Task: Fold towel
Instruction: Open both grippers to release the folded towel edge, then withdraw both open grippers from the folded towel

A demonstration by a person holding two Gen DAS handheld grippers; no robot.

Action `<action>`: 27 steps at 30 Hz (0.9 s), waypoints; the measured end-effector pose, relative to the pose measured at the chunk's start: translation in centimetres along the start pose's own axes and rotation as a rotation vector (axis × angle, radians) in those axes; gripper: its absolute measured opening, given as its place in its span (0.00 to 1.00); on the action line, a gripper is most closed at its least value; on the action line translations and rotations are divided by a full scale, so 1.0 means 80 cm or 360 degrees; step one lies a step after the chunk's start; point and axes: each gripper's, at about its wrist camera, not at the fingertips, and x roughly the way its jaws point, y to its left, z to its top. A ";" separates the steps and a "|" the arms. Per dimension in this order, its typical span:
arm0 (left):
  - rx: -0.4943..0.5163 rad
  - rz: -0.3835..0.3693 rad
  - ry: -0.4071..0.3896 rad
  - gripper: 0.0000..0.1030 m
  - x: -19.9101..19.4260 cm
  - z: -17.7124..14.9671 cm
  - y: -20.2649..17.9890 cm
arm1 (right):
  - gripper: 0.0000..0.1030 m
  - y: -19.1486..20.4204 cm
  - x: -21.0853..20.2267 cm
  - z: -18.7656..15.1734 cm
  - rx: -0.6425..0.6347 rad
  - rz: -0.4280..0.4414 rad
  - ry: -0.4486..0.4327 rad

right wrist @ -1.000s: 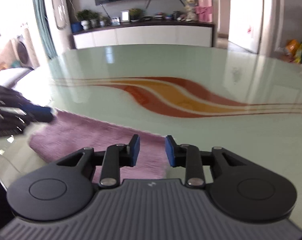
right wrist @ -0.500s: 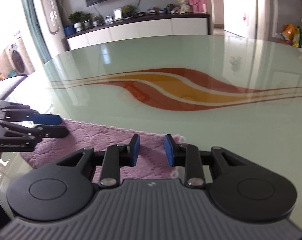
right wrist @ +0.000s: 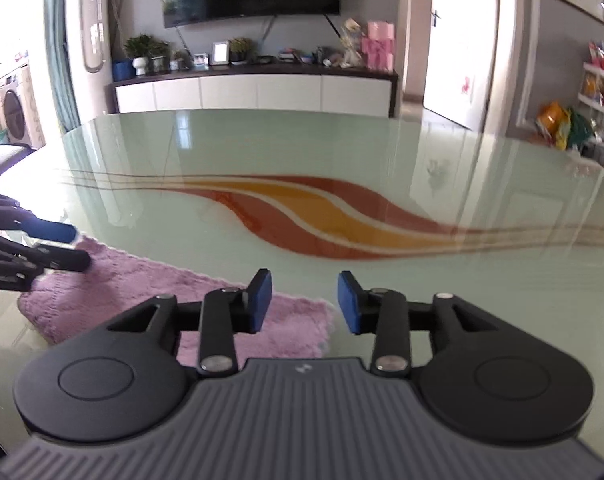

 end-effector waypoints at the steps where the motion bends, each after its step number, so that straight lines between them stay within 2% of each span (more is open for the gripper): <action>1: -0.0008 -0.0019 0.0016 0.44 0.004 0.001 0.001 | 0.40 0.005 0.003 0.001 -0.0011 0.0008 -0.0005; 7: -0.0020 -0.0036 0.0023 0.49 0.013 0.007 0.009 | 0.43 0.018 0.013 -0.004 -0.0059 -0.0001 0.0021; 10: -0.0023 -0.0006 -0.0040 0.49 0.001 0.013 0.009 | 0.45 0.018 0.016 -0.009 -0.0052 -0.0023 0.0026; 13: -0.0013 -0.0039 -0.0065 0.50 -0.002 0.018 0.003 | 0.45 0.025 0.024 -0.010 -0.0043 -0.0035 0.0025; 17: 0.0041 0.0005 -0.0006 0.50 0.018 0.015 -0.011 | 0.46 0.037 0.035 -0.010 -0.0062 -0.0020 0.0032; 19: 0.0046 0.0028 0.0008 0.51 0.024 0.011 -0.013 | 0.51 0.040 0.044 -0.013 -0.0093 -0.0067 0.0081; 20: 0.0050 0.0033 0.0007 0.51 0.023 0.012 -0.014 | 0.59 0.038 0.043 -0.016 -0.0097 -0.0082 0.0079; 21: 0.0054 0.0038 0.0006 0.52 0.023 0.012 -0.014 | 0.62 0.036 0.042 -0.018 -0.0101 -0.0106 0.0076; 23: 0.0059 0.0043 0.0007 0.54 0.023 0.011 -0.012 | 0.62 0.020 0.038 -0.023 -0.0115 -0.0241 0.0067; 27: 0.0040 0.0041 0.0006 0.55 0.024 0.009 -0.009 | 0.63 -0.003 0.029 -0.031 -0.0098 -0.0333 0.0067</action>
